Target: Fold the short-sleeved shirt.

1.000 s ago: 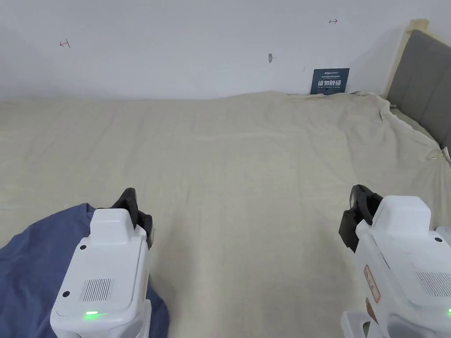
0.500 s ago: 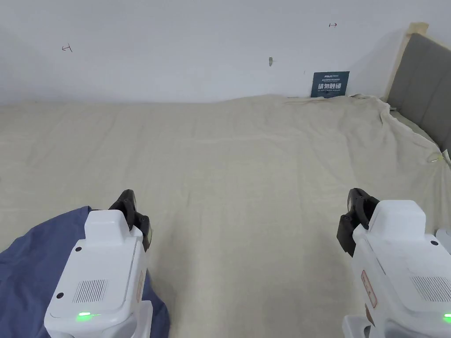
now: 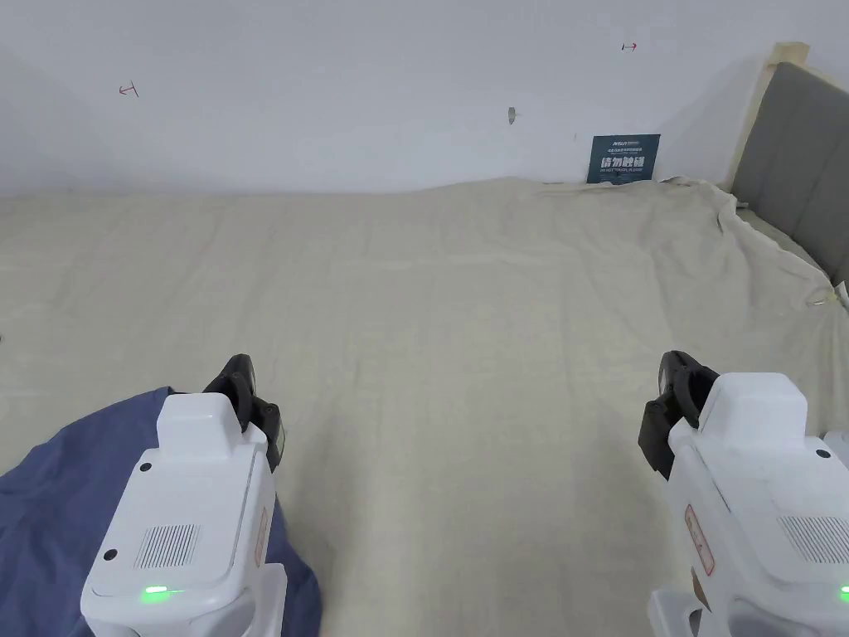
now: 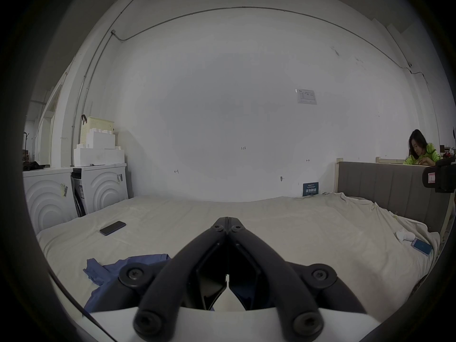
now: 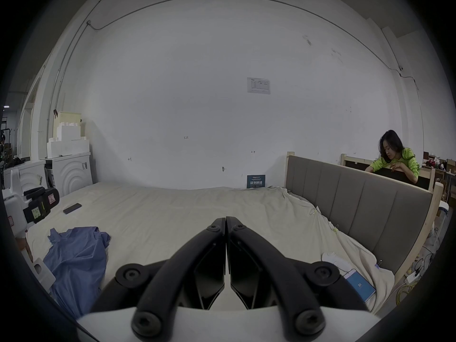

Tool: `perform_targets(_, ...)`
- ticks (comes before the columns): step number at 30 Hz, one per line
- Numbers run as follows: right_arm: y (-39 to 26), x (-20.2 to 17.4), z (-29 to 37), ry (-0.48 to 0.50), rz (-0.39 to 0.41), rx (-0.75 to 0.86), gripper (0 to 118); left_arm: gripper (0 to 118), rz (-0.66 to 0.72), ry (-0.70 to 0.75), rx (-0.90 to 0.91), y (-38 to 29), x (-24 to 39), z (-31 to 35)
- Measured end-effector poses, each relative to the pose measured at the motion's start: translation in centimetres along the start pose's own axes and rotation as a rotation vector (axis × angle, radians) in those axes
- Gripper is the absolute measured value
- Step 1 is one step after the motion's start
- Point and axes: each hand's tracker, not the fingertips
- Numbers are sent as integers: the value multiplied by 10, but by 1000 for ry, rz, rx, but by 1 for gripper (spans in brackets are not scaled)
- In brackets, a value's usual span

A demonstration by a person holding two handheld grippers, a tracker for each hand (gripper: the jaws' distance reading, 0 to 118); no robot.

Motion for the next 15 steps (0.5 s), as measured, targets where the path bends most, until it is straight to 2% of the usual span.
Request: perform_targets(15, 4, -6, -3, 10, 18, 15, 0, 0, 6, 19, 10, 2, -7, 0)
